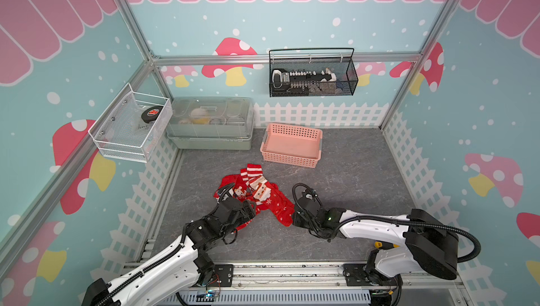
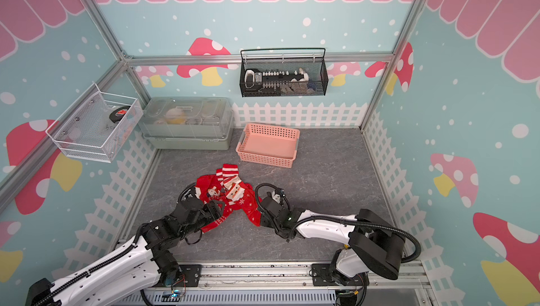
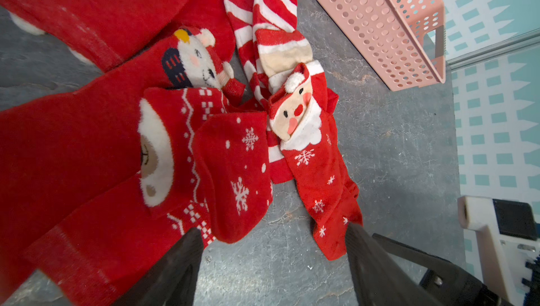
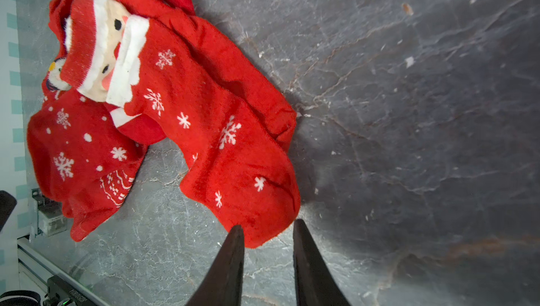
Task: Place the socks together as a pair
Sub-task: Pick up the sock at the center of the board.
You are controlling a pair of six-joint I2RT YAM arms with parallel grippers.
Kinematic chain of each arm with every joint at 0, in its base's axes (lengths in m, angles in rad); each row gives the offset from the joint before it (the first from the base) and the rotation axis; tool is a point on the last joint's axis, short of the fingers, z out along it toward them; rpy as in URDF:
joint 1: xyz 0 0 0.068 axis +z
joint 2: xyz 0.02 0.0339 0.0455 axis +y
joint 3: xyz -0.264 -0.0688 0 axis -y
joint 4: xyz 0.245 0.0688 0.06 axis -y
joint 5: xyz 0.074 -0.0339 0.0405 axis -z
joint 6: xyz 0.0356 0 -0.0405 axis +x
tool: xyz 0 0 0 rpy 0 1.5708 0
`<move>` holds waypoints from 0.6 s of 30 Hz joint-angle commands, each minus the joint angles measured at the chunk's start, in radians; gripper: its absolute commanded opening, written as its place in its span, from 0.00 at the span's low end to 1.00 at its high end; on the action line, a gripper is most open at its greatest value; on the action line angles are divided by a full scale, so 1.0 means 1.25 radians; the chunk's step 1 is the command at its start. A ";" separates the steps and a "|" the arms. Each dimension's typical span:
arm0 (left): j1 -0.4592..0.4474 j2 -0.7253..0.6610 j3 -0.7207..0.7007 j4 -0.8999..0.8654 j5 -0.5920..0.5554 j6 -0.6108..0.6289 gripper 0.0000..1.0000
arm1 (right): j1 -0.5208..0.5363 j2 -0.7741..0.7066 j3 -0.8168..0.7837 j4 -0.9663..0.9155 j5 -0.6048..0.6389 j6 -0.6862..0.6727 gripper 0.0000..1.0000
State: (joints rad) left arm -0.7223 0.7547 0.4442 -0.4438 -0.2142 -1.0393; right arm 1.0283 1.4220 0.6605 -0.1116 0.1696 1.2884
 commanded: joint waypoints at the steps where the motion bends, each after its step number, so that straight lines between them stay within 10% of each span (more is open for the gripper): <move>1: -0.005 0.004 0.026 0.001 -0.021 -0.022 0.77 | 0.022 0.014 -0.024 0.033 0.037 0.072 0.23; 18: -0.006 -0.018 0.014 0.005 -0.027 -0.042 0.77 | 0.052 0.066 -0.027 0.057 0.086 0.146 0.22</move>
State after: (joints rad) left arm -0.7227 0.7506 0.4458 -0.4431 -0.2245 -1.0630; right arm 1.0821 1.4925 0.6312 -0.0555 0.2489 1.4307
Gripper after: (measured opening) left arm 0.772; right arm 0.218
